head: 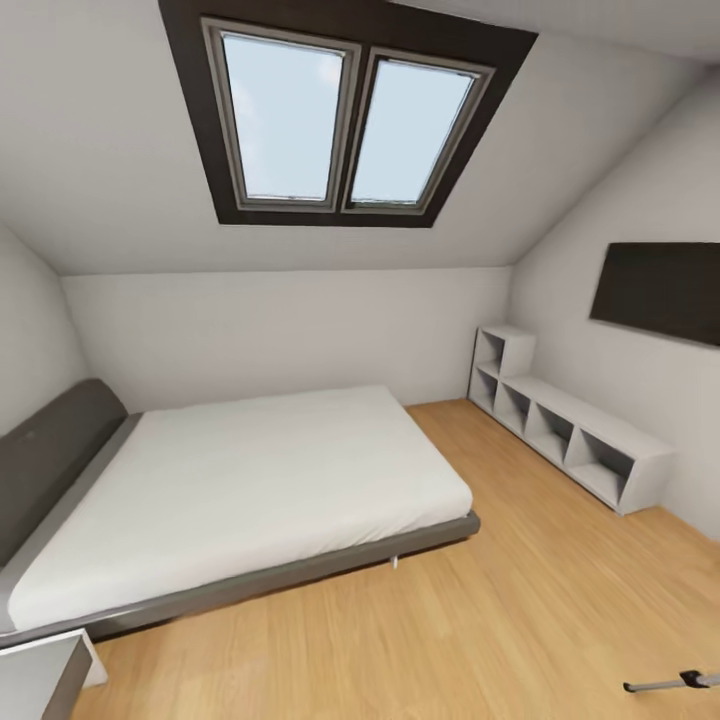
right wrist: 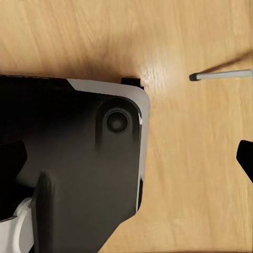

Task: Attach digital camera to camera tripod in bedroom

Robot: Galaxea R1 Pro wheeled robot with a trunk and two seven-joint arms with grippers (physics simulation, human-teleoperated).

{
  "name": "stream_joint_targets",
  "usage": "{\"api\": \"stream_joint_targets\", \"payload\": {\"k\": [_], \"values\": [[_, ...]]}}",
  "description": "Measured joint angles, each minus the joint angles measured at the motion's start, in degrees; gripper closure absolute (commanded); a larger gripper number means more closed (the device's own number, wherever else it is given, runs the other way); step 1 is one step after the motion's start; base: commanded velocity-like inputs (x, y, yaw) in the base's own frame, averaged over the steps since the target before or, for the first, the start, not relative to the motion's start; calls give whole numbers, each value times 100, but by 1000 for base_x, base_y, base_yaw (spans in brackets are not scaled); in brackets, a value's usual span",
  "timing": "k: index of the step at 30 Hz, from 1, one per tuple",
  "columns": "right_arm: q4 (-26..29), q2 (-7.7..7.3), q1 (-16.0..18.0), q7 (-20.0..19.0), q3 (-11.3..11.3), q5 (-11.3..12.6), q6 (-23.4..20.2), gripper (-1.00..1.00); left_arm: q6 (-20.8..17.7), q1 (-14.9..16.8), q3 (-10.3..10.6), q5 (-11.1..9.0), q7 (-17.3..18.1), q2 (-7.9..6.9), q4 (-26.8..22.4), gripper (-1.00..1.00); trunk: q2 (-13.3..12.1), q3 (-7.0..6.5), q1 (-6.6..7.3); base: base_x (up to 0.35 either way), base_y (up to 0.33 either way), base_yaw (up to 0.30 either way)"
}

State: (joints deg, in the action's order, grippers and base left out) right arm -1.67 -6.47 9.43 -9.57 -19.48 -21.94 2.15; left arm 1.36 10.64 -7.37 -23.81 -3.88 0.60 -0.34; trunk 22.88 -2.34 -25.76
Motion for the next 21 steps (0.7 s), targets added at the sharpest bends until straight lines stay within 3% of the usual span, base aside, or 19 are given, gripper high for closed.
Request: {"api": "stream_joint_targets", "payload": {"k": [21], "values": [[0, 0, 0, 1, -11, 0, 0, -100, 7, 0, 0, 0, 0, 0, 0, 100, 0, 0, 0, 0, 0, -286]]}}
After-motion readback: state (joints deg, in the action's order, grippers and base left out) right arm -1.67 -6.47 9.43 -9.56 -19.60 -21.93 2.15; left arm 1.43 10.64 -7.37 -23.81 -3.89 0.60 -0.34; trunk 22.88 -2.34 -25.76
